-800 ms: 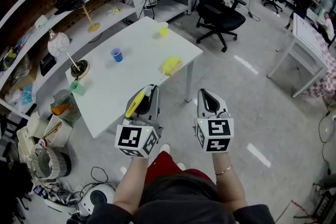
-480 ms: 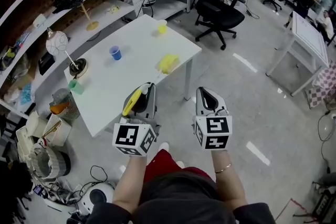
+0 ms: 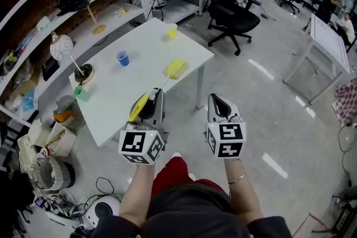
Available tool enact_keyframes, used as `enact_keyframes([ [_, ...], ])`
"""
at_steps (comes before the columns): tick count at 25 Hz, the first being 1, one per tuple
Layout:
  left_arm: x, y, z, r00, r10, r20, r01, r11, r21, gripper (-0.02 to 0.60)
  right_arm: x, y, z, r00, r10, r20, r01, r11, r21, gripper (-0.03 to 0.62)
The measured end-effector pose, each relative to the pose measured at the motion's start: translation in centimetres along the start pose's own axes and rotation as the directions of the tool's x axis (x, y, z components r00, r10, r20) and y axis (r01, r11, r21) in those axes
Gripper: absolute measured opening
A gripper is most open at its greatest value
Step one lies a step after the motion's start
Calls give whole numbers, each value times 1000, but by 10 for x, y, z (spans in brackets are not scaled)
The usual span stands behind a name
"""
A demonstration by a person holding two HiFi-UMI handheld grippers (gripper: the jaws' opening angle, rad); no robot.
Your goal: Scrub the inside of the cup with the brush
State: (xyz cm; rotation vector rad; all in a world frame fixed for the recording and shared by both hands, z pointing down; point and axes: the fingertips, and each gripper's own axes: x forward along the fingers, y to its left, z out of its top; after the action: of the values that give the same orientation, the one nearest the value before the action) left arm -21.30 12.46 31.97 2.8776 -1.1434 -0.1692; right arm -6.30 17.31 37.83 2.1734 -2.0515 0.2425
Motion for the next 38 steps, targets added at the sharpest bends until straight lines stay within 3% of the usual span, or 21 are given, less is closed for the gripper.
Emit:
enact_keyframes([
  [15,65,48,-12,998,64,-10,-64,998,5,43,81,-19,4,999,38,-19,-38,999,1,18],
  [28,196,111,-50,988,141,-71,-141,990,-1,43,243,-60,5,987,134,-88,-135,991,-7,18],
  [38,258,168,-74,969,222,-113,-228,973,-42,43,349,-68,0,966,202,-161,-209,977,-32,18],
])
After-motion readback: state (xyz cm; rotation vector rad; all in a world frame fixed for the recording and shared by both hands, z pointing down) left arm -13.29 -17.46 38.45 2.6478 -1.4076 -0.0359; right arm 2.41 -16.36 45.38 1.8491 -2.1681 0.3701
